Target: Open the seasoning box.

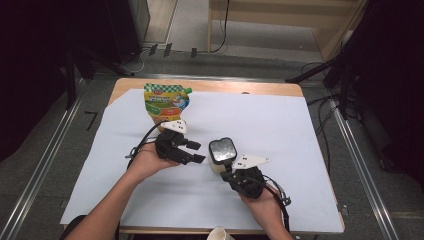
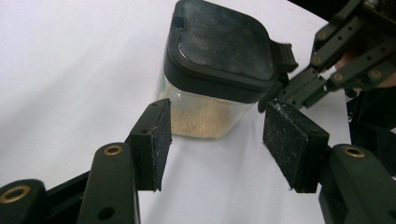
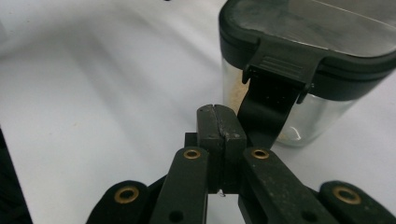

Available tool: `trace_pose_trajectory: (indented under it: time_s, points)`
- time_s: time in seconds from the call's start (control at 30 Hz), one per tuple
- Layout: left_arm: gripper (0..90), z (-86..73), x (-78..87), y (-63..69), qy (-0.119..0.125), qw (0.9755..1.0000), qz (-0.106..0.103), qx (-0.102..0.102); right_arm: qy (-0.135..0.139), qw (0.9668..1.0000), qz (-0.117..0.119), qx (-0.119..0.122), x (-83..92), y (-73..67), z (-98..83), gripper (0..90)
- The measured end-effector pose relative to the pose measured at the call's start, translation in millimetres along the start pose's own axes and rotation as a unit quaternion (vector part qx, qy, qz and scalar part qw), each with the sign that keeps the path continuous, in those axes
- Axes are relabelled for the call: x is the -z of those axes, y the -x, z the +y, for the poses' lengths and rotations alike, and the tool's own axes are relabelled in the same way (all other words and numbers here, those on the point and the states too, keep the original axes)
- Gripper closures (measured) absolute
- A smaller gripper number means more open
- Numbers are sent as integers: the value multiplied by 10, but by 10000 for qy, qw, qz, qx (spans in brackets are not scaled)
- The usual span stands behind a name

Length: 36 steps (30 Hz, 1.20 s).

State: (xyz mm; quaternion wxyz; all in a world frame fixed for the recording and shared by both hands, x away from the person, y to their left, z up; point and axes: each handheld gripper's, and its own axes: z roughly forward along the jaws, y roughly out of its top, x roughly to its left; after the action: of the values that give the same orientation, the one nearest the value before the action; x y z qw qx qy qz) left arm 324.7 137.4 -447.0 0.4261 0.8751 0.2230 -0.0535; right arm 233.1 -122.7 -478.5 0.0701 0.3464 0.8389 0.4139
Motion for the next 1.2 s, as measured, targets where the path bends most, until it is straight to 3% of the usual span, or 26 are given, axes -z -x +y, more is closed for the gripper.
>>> trace_pose_trajectory:
  time_s: [0.33,0.73,0.93,1.2]
  points:
    - [440,5,-19,6,-51,10000,-38,-27,76,9993,-168,-323,136,243,-50,900]
    - [447,14,-80,25,-31,10000,-84,-23,33,9986,-174,-498,220,457,-71,900]
    - [436,32,-136,17,-27,9998,-202,21,-16,9982,-216,-553,247,581,-77,900]
    - [354,83,-188,-4,80,9995,-319,36,-6,9971,-304,-696,305,701,-102,900]
